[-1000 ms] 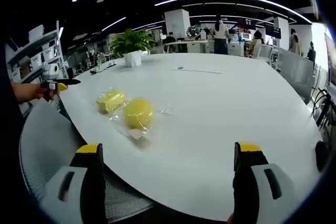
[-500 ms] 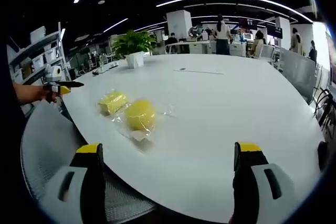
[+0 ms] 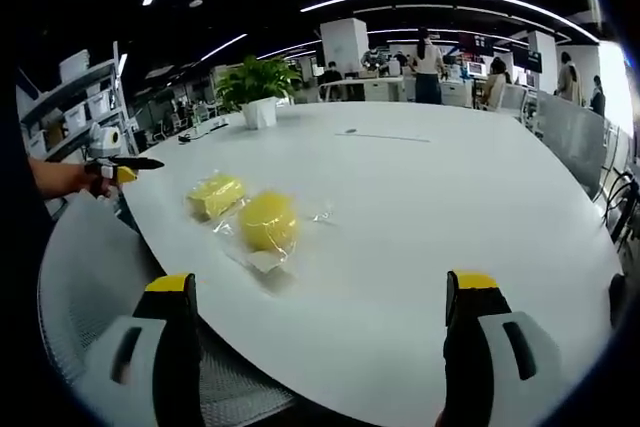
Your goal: Compare the silicone blocks by pressing each to a similar depth, holding the contact briefly, and releasing to observe deformation and rebound differences across the visible hardness samples.
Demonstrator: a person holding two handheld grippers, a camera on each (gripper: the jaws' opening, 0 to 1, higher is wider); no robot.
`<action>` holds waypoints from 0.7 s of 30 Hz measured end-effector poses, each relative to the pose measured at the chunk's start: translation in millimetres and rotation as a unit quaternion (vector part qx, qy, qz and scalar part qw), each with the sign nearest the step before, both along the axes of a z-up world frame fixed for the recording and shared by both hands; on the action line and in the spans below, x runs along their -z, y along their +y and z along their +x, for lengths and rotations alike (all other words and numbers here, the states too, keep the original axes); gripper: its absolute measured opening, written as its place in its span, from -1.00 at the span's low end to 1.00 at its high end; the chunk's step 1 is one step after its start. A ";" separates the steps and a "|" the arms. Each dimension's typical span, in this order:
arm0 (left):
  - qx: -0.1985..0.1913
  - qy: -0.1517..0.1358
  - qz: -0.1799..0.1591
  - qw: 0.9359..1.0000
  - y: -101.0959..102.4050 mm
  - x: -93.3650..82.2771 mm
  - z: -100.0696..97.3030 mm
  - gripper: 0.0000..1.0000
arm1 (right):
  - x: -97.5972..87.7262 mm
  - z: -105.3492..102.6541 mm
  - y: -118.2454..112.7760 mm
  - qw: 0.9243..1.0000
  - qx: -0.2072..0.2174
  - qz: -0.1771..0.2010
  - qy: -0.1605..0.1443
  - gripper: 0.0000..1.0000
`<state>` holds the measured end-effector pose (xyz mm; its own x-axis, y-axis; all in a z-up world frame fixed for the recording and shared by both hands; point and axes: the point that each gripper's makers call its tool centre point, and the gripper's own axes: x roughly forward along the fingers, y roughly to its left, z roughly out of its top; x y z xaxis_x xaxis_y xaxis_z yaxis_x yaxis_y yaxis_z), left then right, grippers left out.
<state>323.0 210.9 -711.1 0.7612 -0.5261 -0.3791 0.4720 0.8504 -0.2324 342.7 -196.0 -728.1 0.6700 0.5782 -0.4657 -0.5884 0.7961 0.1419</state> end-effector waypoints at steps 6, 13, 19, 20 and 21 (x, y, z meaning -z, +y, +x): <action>-0.003 0.002 -0.003 1.000 2.4 1.0 3.3 1.00 | 1.5 1.6 3.5 1.000 -0.001 0.000 0.000 0.93; -0.004 0.002 -0.008 1.000 3.0 0.4 10.2 1.00 | 1.5 2.1 2.4 1.000 -0.003 0.002 0.001 0.93; 0.004 0.007 -0.004 1.000 -2.0 2.6 7.6 1.00 | 1.1 1.9 -0.5 1.000 -0.002 -0.002 0.000 0.93; 0.004 0.008 -0.003 1.000 -1.9 2.9 7.4 1.00 | 1.0 1.8 -0.7 1.000 -0.002 -0.002 0.000 0.93; 0.005 0.008 -0.003 1.000 -1.1 3.1 7.1 1.00 | 0.7 1.4 -0.5 1.000 -0.002 -0.002 0.000 0.93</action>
